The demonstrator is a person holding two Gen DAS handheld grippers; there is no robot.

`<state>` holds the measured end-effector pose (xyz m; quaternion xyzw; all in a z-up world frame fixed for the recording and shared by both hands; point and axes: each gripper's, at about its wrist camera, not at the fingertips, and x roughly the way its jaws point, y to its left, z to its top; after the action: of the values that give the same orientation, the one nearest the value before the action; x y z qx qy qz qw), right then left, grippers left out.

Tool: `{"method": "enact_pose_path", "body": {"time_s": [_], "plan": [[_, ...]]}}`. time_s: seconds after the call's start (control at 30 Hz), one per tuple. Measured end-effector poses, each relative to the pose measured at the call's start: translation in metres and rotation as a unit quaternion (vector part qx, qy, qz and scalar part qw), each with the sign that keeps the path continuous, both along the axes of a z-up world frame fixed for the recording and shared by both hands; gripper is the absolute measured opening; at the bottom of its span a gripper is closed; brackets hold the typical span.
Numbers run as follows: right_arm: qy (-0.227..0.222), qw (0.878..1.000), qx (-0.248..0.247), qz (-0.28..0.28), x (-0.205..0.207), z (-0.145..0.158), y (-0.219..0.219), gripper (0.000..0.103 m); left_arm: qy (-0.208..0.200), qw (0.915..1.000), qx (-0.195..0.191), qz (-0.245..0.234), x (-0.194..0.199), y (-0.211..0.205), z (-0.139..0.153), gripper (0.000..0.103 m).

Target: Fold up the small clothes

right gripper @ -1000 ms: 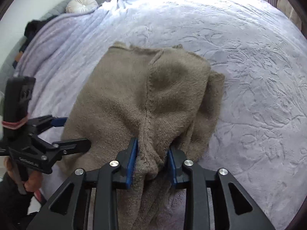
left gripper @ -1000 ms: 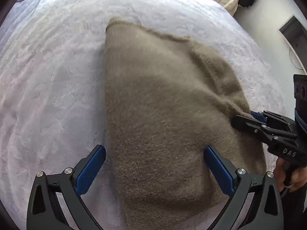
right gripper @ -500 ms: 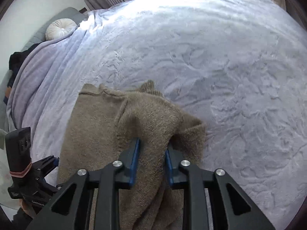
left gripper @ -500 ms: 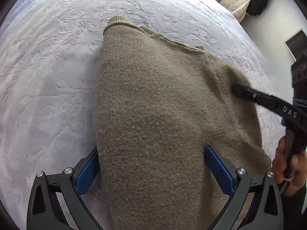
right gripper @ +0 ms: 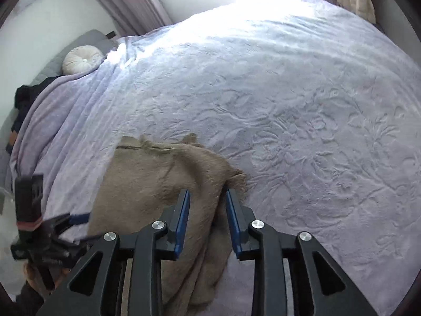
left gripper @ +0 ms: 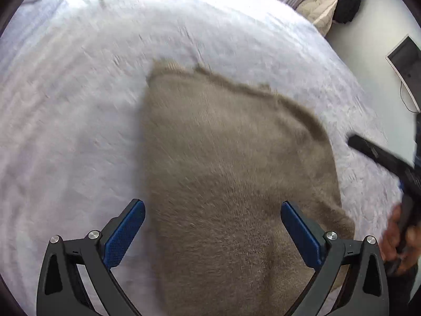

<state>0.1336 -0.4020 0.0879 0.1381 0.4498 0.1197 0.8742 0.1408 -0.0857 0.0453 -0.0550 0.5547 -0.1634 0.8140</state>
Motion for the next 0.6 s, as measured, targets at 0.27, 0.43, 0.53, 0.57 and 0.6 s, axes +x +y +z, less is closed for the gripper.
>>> {"method": "enact_pose_path", "body": {"time_s": [0.27, 0.43, 0.53, 0.57, 0.6], "plan": [[0.003, 0.982, -0.003, 0.190, -0.064, -0.014, 0.084, 0.066, -0.024, 0.9981, 0.056, 0.004, -0.014, 0.010, -0.003, 0.103], [0.036, 0.988, 0.021, 0.150, -0.050, -0.055, 0.056, 0.048, 0.012, 0.9998, 0.017, 0.003, -0.013, 0.023, -0.037, 0.103], [0.037, 0.986, -0.011, 0.162, -0.050, -0.050, 0.064, 0.048, 0.022, 0.9996, 0.015, 0.002, -0.009, 0.024, -0.029, 0.103], [0.039, 0.985, -0.023, 0.165, -0.050, -0.046, 0.067, 0.049, 0.014, 0.9997, 0.021, 0.001, -0.008, 0.022, -0.021, 0.103], [0.037, 0.985, -0.032, 0.166, -0.050, -0.039, 0.069, 0.051, -0.006, 0.9995, 0.030, 0.002, -0.010, 0.019, -0.009, 0.103]]}}
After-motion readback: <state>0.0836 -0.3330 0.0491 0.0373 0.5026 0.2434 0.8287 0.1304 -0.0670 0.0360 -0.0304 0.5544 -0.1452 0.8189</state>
